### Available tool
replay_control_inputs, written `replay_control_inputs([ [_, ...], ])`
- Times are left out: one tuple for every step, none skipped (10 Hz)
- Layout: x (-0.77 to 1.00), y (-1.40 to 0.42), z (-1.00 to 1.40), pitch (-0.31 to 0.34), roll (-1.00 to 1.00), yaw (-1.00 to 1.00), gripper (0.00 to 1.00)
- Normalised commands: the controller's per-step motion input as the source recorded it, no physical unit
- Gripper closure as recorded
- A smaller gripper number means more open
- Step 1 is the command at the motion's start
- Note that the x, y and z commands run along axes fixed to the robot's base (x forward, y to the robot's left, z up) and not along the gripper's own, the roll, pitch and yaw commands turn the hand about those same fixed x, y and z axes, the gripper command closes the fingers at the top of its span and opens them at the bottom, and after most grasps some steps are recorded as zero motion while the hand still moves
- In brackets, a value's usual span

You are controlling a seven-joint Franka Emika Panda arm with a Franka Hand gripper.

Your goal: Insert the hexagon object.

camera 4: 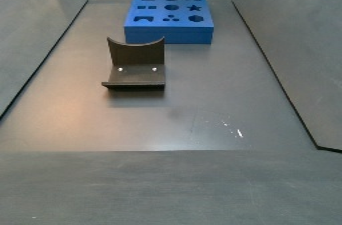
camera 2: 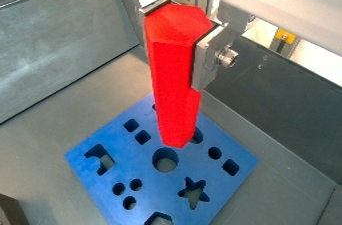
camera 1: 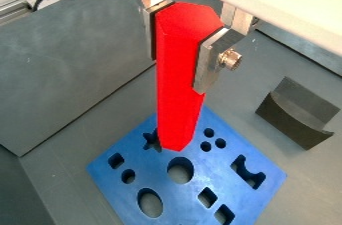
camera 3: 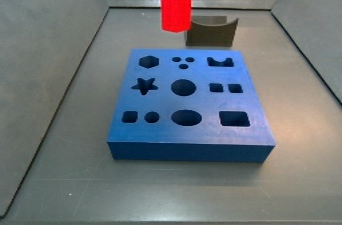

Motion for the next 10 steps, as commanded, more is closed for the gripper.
replay_control_inputs([
  [0.0, 0.12, -0.09, 0.02, 0.0, 0.03, 1.0],
  [-0.13, 0.17, -0.43, 0.0, 0.28, 0.0, 1.0],
  [-0.32, 0.23, -0.67, -0.051, 0.35, 0.0, 1.0],
  [-0.33, 0.24, -0.68, -0.08, 0.35, 0.04, 1.0],
  [-0.31, 0.25, -0.69, -0.117, 0.33, 0.06, 1.0],
  [-0.34, 0.26, -0.75, -0.13, 0.28, 0.05, 1.0],
  [-0.29, 0.26, -0.76, -0.237, 0.1, 0.05, 1.0],
  [-0.38, 0.42, -0.78, -0.209, 0.0, 0.0, 1.0],
  [-0.36, 0.52, -0.65, -0.217, -0.07, 0.0, 1.0],
  [-0.07, 0.52, -0.51, -0.134, -0.11, 0.01, 1.0],
])
